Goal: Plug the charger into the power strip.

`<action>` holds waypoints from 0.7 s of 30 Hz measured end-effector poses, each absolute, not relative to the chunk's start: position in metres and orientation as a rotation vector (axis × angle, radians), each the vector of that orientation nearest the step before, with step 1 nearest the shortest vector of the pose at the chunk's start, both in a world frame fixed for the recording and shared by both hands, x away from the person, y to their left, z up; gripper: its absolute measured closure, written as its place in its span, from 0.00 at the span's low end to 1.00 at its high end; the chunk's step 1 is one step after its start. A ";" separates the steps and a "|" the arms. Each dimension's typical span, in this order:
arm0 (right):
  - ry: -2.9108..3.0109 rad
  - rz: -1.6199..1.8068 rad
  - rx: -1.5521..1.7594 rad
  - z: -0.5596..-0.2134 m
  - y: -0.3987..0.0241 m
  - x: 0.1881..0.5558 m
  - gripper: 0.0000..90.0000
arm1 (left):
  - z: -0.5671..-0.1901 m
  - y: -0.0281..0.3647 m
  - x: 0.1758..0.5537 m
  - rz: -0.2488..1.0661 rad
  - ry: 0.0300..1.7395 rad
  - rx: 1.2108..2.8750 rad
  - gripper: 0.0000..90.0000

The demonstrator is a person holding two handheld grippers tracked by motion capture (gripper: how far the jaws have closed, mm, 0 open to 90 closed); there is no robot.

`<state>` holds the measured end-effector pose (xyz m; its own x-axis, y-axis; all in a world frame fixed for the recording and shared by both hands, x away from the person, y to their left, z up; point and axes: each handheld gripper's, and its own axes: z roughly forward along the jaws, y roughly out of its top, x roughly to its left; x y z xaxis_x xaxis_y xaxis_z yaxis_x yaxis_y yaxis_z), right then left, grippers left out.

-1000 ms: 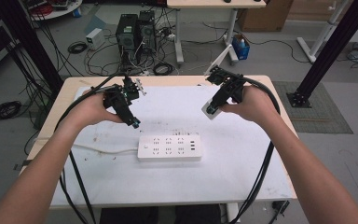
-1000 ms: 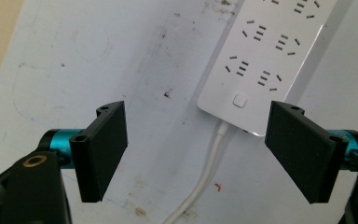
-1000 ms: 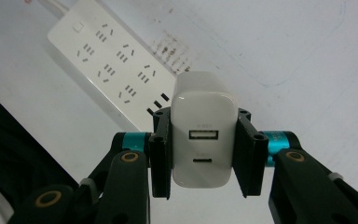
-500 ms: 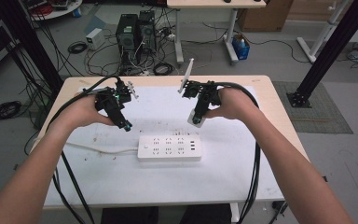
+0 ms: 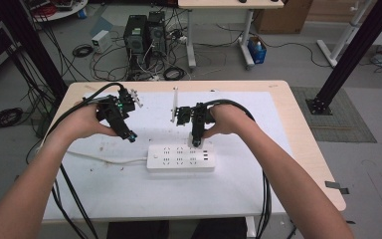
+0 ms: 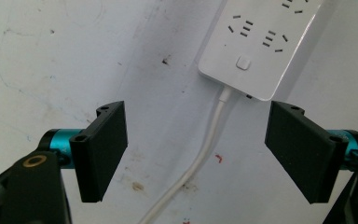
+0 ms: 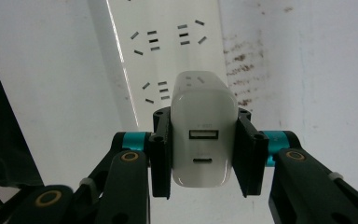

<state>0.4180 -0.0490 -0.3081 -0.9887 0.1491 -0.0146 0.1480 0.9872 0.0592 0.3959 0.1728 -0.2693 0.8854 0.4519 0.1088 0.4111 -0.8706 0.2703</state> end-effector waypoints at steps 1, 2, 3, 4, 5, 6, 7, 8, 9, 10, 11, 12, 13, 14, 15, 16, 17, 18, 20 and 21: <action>3.118 0.082 0.193 -0.311 -0.048 0.418 0.70 | -0.269 0.173 0.395 0.250 0.652 2.815 0.24; 3.115 0.087 0.166 -0.314 -0.047 0.418 0.70 | -0.270 0.174 0.394 0.247 0.652 2.814 0.24; 3.122 0.078 0.158 -0.317 -0.046 0.417 0.70 | -0.270 0.174 0.394 0.246 0.651 2.811 0.24; 3.113 0.074 0.132 -0.319 -0.045 0.417 0.70 | -0.269 0.175 0.393 0.244 0.649 2.811 0.24; 3.113 0.061 0.117 -0.322 -0.045 0.418 0.70 | -0.269 0.175 0.393 0.245 0.648 2.810 0.24; 3.119 0.053 0.091 -0.324 -0.044 0.419 0.70 | -0.269 0.176 0.393 0.246 0.652 2.808 0.24; 3.121 0.062 0.082 -0.326 -0.043 0.419 0.70 | -0.269 0.176 0.393 0.245 0.652 2.808 0.24; 3.132 0.042 0.096 -0.327 -0.042 0.418 0.70 | -0.269 0.177 0.392 0.243 0.651 2.806 0.24; 3.131 0.035 0.079 -0.329 -0.041 0.419 0.70 | -0.269 0.178 0.392 0.239 0.656 2.799 0.24; 3.127 0.030 0.087 -0.331 -0.040 0.420 0.70 | -0.269 0.179 0.392 0.239 0.657 2.799 0.24; 3.136 0.033 0.065 -0.333 -0.039 0.422 0.70 | -0.270 0.180 0.392 0.235 0.657 2.799 0.24; 3.130 0.018 0.074 -0.335 -0.038 0.421 0.70 | -0.270 0.181 0.392 0.235 0.657 2.801 0.24; 3.117 0.012 0.077 -0.336 -0.038 0.422 0.70 | -0.271 0.182 0.392 0.237 0.659 2.802 0.24; 3.126 0.021 0.073 -0.336 -0.038 0.423 0.70 | -0.271 0.183 0.392 0.233 0.663 2.801 0.24; 3.126 0.031 0.063 -0.336 -0.037 0.423 0.70 | -0.271 0.183 0.392 0.233 0.663 2.802 0.24; 3.128 0.024 0.063 -0.337 -0.036 0.423 0.70 | -0.272 0.184 0.392 0.233 0.668 2.801 0.24; 3.139 0.011 0.054 -0.339 -0.036 0.423 0.70 | -0.272 0.185 0.392 0.232 0.671 2.800 0.24; 3.140 0.009 0.042 -0.341 -0.035 0.423 0.70 | -0.272 0.186 0.392 0.229 0.665 2.807 0.24; 3.141 0.007 0.033 -0.340 -0.035 0.424 0.70 | -0.272 0.187 0.393 0.229 0.664 2.814 0.24; 3.140 0.003 0.028 -0.340 -0.035 0.423 0.70 | -0.273 0.188 0.392 0.231 0.670 2.808 0.24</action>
